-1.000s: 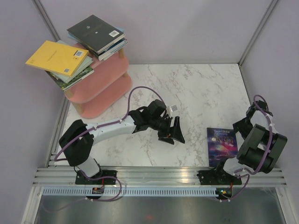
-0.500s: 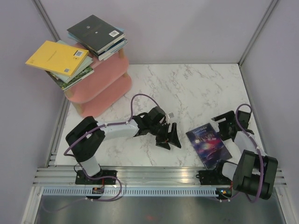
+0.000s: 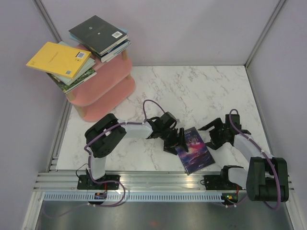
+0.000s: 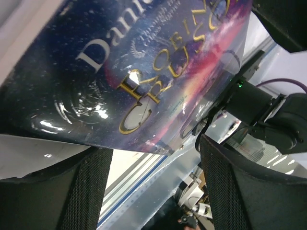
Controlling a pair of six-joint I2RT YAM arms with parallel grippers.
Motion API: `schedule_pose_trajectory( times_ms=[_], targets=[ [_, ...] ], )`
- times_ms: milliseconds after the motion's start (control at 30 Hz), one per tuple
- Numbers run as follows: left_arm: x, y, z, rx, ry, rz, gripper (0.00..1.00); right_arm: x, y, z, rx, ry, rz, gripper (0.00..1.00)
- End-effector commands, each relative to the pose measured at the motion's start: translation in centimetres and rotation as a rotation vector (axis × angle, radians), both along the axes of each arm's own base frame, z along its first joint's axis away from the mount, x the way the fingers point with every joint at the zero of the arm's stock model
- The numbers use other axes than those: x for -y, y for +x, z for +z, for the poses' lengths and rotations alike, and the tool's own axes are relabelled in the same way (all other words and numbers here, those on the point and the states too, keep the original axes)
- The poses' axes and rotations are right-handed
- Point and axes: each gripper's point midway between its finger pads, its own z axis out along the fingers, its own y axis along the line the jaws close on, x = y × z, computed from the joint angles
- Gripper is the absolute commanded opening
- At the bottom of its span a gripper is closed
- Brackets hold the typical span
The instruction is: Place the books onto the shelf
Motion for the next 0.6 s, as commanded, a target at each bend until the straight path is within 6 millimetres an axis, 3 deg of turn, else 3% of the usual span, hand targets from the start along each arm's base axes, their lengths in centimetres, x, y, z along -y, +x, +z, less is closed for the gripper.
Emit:
schedule_pose_trajectory(
  times_ms=[0,167,233,300,367,400,500,567],
  targets=[
    [-2.7,3.9,-3.4,0.102,0.18,0.144,0.77,-1.8,-8.3,-3.8,-0.317,-0.044,0.084,0.92],
    [-6.3,6.5,-3.5,0.113,0.224,0.232,0.77,-4.6,-8.5,-3.4,-0.298,-0.042,0.181,0.92],
    [-8.1,7.1,-2.9,0.135,0.242,0.254,0.77,-4.8,-7.1,-2.6,-0.249,-0.062,0.224,0.92],
    [-10.0,7.2,-3.2,0.149,0.273,0.275,0.77,-4.3,-7.1,-2.4,-0.247,-0.109,0.291,0.92],
    [-11.5,7.1,-1.7,0.183,0.267,0.294,0.77,-3.8,-6.2,-1.8,-0.229,-0.163,0.356,0.92],
    [-12.2,6.8,-2.2,0.173,0.288,0.296,0.77,-3.5,-6.7,-2.1,-0.256,-0.179,0.355,0.92],
    [-13.2,6.3,-1.4,0.199,0.27,0.293,0.79,-2.2,-6.7,-2.6,-0.249,-0.262,0.406,0.92],
    [-12.7,6.2,-1.0,0.219,0.225,0.265,0.79,-1.8,-6.8,-3.0,-0.256,-0.284,0.418,0.93]
  ],
)
